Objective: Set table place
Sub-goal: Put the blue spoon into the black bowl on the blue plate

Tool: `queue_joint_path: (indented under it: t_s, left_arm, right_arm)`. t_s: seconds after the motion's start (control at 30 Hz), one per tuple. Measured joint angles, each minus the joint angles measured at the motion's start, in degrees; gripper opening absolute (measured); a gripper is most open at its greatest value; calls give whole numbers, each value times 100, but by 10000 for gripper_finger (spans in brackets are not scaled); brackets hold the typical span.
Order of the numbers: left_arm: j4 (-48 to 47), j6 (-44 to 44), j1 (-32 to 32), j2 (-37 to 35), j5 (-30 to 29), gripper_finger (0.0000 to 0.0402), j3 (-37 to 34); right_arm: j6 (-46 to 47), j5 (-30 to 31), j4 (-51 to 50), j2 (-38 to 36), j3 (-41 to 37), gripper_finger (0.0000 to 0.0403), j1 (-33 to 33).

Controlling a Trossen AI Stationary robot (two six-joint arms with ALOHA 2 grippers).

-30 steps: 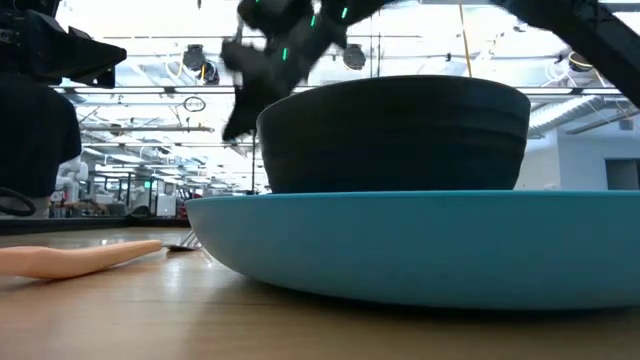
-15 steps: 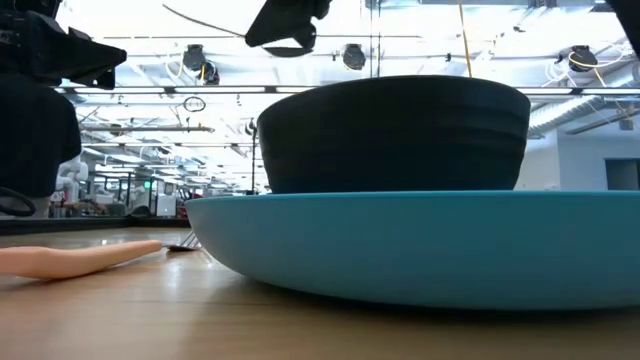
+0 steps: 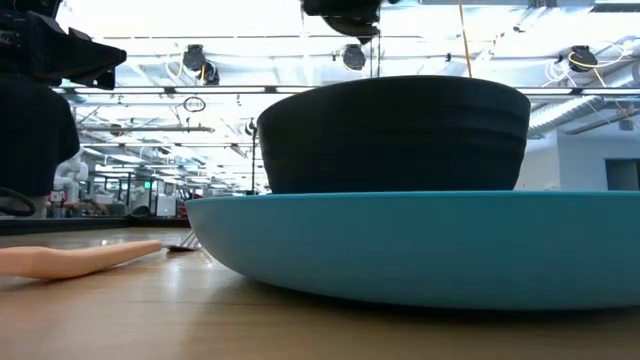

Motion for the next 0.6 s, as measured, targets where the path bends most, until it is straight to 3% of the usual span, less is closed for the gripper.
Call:
queue_joint_path:
  t_s: [0.23,0.6]
  left_arm:
    - [0,-23,1,0,0,31,0]
    - [5,-69,0,0,-2,31,0]
  right_arm:
    - [445,143,1631,-357,-1276,0,337]
    - [592,448,3134,-318,-2458,0,713]
